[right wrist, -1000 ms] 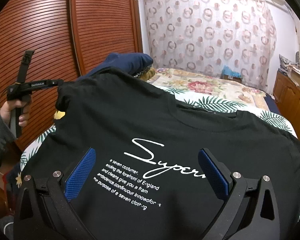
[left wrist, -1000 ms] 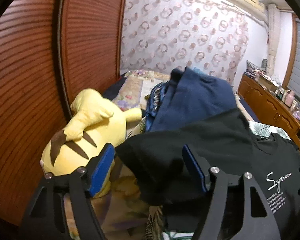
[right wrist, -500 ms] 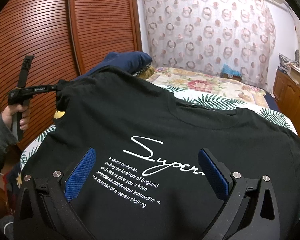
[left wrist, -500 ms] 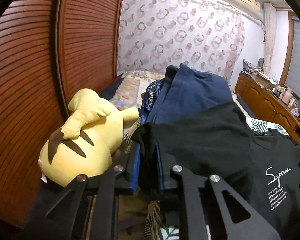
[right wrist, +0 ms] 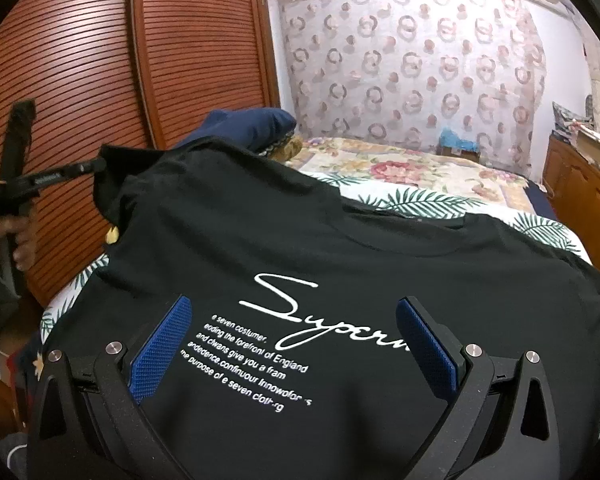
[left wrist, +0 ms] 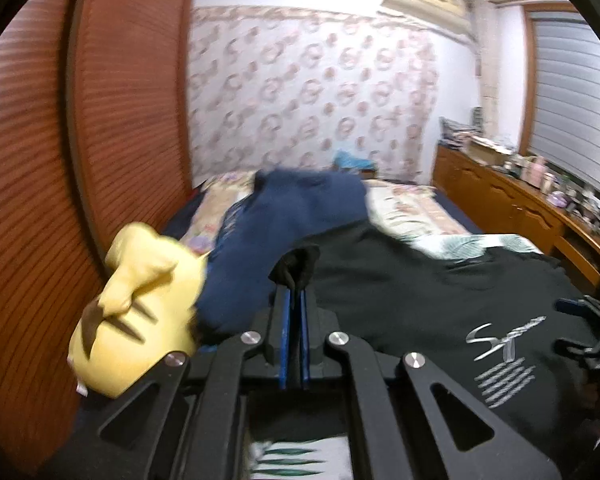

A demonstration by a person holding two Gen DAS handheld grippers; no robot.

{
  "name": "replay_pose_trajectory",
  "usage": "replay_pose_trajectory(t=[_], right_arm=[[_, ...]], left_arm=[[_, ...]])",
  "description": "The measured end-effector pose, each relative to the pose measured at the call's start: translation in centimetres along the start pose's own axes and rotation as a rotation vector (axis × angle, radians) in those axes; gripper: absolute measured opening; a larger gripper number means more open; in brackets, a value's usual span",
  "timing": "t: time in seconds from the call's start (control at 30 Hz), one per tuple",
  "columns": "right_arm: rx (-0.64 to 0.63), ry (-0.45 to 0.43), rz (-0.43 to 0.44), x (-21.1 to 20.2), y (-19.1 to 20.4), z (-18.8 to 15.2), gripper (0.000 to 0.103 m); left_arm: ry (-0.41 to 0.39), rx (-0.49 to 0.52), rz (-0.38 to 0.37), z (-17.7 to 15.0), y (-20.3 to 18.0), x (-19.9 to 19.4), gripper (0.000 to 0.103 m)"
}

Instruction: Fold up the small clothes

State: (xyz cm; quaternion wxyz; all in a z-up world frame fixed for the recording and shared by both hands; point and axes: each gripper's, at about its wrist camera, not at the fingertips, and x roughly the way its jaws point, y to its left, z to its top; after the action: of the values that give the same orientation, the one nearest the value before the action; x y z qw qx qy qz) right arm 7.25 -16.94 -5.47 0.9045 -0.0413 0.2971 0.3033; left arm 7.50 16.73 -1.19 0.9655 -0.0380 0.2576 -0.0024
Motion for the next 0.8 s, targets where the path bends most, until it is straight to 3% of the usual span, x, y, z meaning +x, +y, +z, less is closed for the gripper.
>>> replay_pose_trajectory(t=[0.3,0.57,0.8], right_arm=[[0.050,-0.048,-0.052,-2.9,-2.9,0.3,0.103],[0.094,-0.066,-0.101,-4.9,-5.4,-0.4,0.103],[0.122,-0.065,-0.118,-5.4,-6.9,-1.1,0.103]], left_arm=[[0.000,0.107,-0.170,4.9,-8.3,-0.9,0.000],[0.051,0.168,-0.292,6.1,-15.3,1.1,0.000],[0.096,0.201,-0.256,6.0,-18.8,3.2,0.004]])
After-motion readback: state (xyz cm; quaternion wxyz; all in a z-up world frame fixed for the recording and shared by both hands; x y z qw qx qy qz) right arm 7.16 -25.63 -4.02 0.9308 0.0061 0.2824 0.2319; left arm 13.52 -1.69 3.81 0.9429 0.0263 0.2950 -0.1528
